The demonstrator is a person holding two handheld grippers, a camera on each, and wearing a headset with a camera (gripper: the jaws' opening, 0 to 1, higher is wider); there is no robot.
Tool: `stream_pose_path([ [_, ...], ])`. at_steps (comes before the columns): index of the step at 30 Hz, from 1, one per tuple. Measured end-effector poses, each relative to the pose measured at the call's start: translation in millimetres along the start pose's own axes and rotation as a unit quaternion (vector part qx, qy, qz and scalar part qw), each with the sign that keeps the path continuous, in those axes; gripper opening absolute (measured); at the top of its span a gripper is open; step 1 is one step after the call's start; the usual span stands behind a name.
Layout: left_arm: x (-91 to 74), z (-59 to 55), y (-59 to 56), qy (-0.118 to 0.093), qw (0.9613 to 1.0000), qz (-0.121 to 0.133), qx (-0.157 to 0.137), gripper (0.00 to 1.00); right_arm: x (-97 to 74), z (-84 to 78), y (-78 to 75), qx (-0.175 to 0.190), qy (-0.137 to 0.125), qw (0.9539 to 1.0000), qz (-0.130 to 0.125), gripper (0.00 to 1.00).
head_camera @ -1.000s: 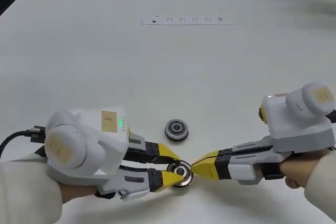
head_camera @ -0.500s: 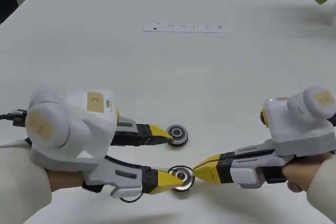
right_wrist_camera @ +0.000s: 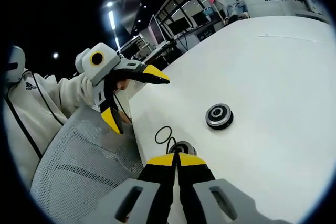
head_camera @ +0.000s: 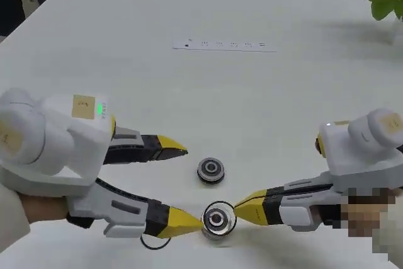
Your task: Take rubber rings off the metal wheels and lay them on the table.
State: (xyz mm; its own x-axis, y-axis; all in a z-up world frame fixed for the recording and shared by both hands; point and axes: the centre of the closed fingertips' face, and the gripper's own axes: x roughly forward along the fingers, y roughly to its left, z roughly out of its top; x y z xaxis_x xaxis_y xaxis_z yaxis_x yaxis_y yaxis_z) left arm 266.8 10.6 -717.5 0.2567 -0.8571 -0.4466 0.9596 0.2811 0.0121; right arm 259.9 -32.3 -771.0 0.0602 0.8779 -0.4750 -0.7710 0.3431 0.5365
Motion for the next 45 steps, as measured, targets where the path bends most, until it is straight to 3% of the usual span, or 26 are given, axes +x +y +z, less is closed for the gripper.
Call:
stream_pose_path([
  [3, -7.9, 3.9, 0.9, -0.007, 1.0000, 0.005, -0.004, 0.64, -1.2, 1.7, 2.2, -0.002, -0.001, 1.0000, 0.000, 0.00],
  [10, -27.8, 4.4, -0.4, -0.001, 0.9998, 0.017, 0.007, 0.69, -3.6, 3.7, 7.6, -0.007, 0.002, 1.0000, 0.000, 0.00],
  [20, -60.4, 6.8, 9.6, -0.007, 0.9981, 0.060, 0.005, 0.81, -6.2, 5.5, 14.4, -0.016, 0.007, 0.9998, -0.001, 0.00],
  [33, -92.1, 14.1, 9.1, -0.026, 0.9949, 0.098, 0.002, 0.91, -11.5, 10.0, 20.8, -0.022, 0.011, 0.9997, 0.000, 0.00],
  [45, -111.4, -0.7, 3.6, -0.030, 0.9917, 0.124, -0.020, 0.94, -18.3, 13.5, 21.7, -0.026, 0.013, 0.9996, -0.003, 0.00],
])
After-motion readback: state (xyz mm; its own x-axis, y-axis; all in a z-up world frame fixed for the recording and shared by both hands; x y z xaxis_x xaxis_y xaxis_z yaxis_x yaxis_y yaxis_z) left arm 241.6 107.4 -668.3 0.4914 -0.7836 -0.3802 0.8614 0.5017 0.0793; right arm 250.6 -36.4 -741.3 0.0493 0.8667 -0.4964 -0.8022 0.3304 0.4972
